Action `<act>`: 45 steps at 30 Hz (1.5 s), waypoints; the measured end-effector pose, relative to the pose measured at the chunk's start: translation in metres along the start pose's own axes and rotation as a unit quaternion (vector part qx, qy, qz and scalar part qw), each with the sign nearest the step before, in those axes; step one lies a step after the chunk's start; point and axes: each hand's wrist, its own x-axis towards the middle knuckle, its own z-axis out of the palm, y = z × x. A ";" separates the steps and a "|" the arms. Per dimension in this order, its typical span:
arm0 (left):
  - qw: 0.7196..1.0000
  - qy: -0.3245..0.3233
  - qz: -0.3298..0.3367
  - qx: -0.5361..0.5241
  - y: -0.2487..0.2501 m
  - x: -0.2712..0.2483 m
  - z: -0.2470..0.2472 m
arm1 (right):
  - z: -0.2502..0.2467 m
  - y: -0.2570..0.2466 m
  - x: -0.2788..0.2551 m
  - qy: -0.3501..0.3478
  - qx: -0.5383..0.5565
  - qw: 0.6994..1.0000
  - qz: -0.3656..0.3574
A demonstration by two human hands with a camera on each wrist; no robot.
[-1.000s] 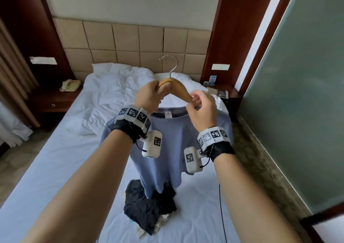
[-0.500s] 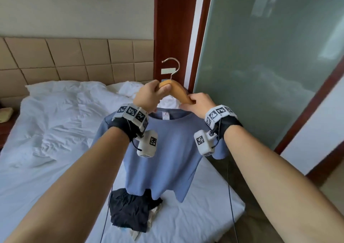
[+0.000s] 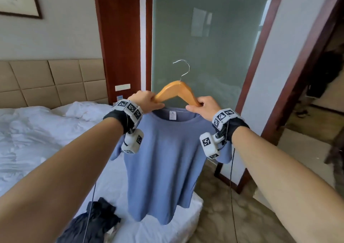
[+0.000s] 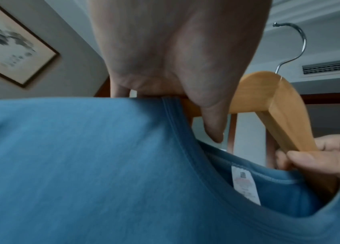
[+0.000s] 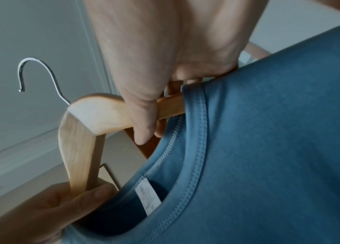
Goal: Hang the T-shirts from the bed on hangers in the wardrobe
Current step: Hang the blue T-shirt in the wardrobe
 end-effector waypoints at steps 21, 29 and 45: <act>0.963 -0.058 0.254 -0.075 0.466 0.087 0.149 | -0.332 0.260 -0.133 0.180 -0.178 0.936 0.245; 0.918 -0.076 0.349 -0.170 0.626 0.180 0.221 | -0.429 0.366 -0.106 0.261 -0.227 0.881 0.322; 0.845 -0.162 0.474 -0.190 0.902 0.333 0.355 | -0.612 0.602 -0.066 0.282 -0.294 0.803 0.435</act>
